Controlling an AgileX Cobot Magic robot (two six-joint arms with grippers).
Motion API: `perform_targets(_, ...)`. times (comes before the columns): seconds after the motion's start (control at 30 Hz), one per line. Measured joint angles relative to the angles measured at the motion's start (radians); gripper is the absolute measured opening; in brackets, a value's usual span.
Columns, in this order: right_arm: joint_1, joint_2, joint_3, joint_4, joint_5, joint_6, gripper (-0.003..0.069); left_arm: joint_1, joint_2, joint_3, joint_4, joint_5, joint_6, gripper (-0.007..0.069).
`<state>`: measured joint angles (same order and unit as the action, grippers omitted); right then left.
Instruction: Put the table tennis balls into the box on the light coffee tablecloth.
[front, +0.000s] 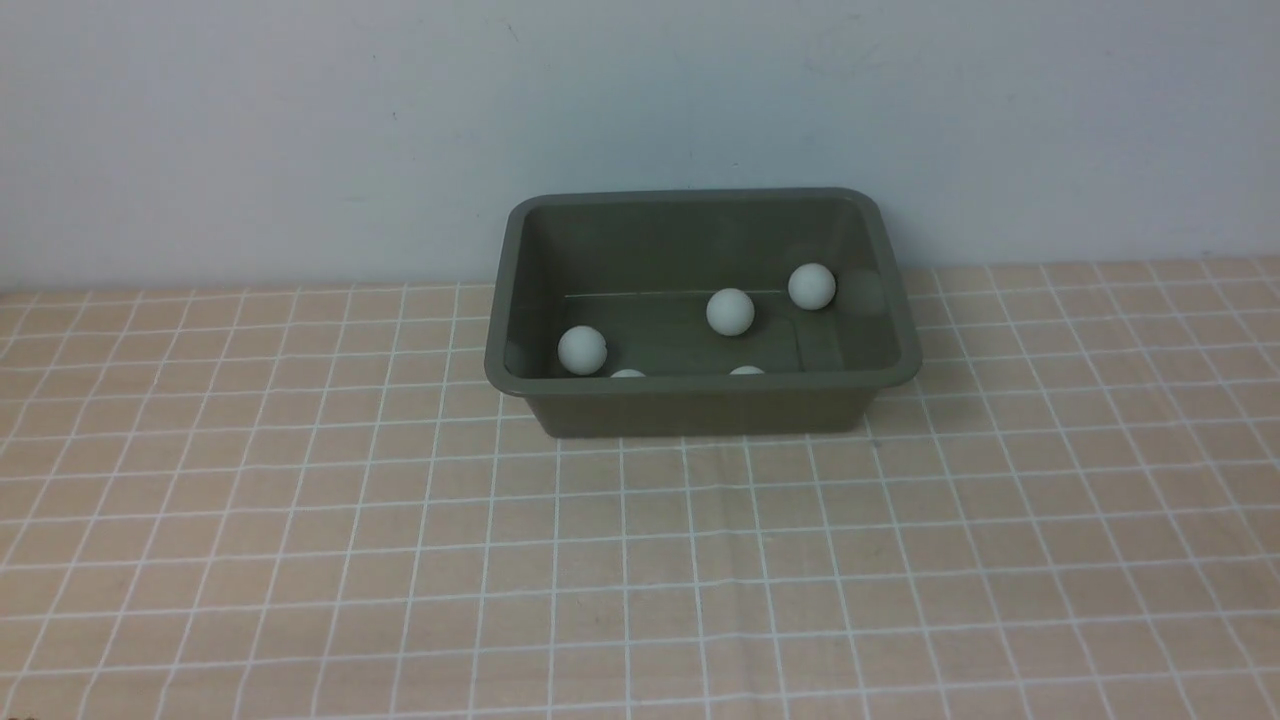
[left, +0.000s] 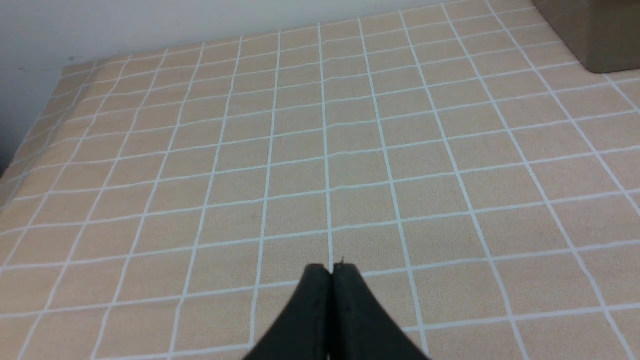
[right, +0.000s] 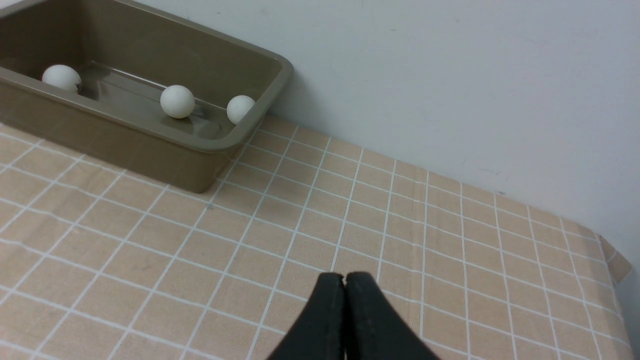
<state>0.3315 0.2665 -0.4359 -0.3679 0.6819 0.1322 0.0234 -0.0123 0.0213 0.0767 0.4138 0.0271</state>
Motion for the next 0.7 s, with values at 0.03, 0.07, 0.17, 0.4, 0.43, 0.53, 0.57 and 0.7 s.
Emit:
perform_targets(0.03,0.0,0.0,0.0,0.0,0.0,0.0,-0.0017,0.0,0.0,0.0,0.0,0.0,-0.001,-0.0069)
perform_targets(0.07,0.0,0.0,0.0,0.0,0.0,0.0,-0.0017,0.0,0.0,0.0,0.0,0.0,-0.001,-0.0069)
perform_targets(0.17,0.0,0.0,0.0,0.0,0.0,0.0,-0.0017,0.0,0.0,0.0,0.0,0.0,-0.003,-0.0069)
perform_targets(0.4,0.0,0.0,0.0,0.0,0.0,0.0,-0.0017,0.0,0.0,0.0,0.0,0.0,0.0,-0.0069)
perform_targets(0.43,0.0,0.0,0.0,0.0,0.0,0.0,-0.0017,0.0,0.0,0.0,0.0,0.0,0.0,-0.0069)
perform_targets(0.53,0.0,0.0,0.0,0.0,0.0,0.0,-0.0017,0.0,0.0,0.0,0.0,0.0,0.0,-0.0069)
perform_targets(0.57,-0.001,0.0,0.0,0.0,0.0,0.0,-0.0017,0.0,0.0,0.0,0.0,0.0,0.001,-0.0069)
perform_targets(0.7,-0.039,0.0,0.0,0.0,-0.004,0.004,-0.0017,0.0,0.0,0.0,0.0,0.0,0.001,-0.0069)
